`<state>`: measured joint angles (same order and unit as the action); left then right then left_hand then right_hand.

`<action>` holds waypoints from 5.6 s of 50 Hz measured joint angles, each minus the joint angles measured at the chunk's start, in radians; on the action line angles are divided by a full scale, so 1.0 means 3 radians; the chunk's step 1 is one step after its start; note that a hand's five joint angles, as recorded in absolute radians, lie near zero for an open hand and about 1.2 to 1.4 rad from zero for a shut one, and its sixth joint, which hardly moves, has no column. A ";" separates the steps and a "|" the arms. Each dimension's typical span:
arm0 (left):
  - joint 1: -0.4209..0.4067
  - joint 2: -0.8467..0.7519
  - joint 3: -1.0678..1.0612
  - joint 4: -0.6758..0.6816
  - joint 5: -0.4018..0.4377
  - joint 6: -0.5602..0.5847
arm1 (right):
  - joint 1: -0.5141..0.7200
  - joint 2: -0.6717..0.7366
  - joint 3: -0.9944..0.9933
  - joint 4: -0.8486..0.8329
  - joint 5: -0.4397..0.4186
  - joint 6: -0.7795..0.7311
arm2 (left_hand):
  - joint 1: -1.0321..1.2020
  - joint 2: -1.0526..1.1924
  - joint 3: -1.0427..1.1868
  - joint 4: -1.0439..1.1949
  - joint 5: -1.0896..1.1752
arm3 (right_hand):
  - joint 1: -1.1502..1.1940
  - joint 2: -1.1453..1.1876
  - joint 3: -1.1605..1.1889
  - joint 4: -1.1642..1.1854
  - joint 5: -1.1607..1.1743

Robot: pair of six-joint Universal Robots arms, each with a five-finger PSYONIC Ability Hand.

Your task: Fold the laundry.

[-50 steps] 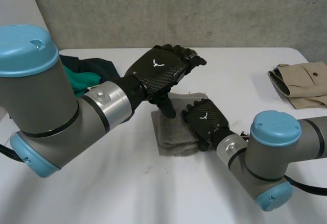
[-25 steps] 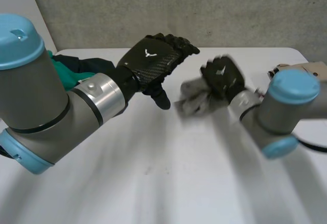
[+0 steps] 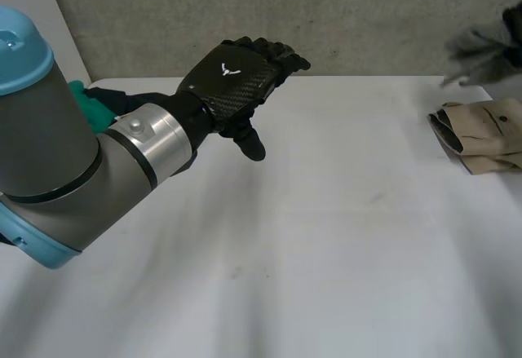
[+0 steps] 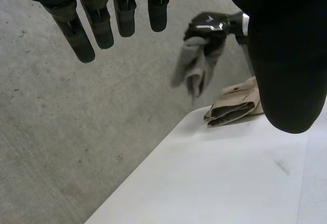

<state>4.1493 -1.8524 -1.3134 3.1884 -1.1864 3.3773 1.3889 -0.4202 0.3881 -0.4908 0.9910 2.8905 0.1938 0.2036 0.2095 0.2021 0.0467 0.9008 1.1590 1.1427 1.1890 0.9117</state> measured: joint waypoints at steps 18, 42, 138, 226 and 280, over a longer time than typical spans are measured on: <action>-0.0012 -0.0043 -0.0050 -0.0003 -0.0163 0.0012 | -0.0506 0.0260 0.1018 -0.0855 -0.0553 0.0257 | 0.0000 0.0000 0.0000 0.0000 0.0000 | 0.0000 0.0000 0.0000 0.0000 -0.0001; -0.0233 0.0061 -0.0103 -0.0013 -0.0149 0.0011 | -0.1002 -0.1376 0.2583 0.0372 -0.0575 -0.0158 | 0.0000 0.0000 0.0000 0.0000 0.0000 | -0.2334 -0.3136 -0.3108 -0.3191 -0.2819; -0.0731 -0.0856 0.0084 0.0741 -0.0739 0.0241 | 0.1060 -0.2871 0.4408 0.0113 0.1036 -0.0945 | 0.0052 0.0060 0.0058 0.0052 -0.0003 | -0.2334 -0.3137 -0.3114 -0.3191 -0.2819; -0.0186 -0.0723 0.1069 0.0903 -0.0995 0.1154 | 0.1500 -0.2159 0.1918 0.0678 0.1356 -0.0817 | 0.3196 0.3309 0.3273 0.3320 0.3053 | 0.0269 0.0057 0.0135 -0.0001 0.0256; -0.0364 -0.0718 -0.0917 0.0134 -0.2074 -0.1162 | 0.1951 -0.3440 0.3500 0.1318 0.1322 -0.1167 | 0.1022 0.0988 0.0970 0.0954 0.0875 | 0.0269 0.0057 0.0135 -0.0001 0.0261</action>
<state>4.0401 -2.0678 -1.5885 3.2286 -1.8085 3.0286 1.9740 -1.4520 1.4380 -0.0952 1.3876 2.5403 0.5003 0.4998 0.5004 0.4883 0.3092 0.9816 1.1761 1.1832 1.1889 0.9899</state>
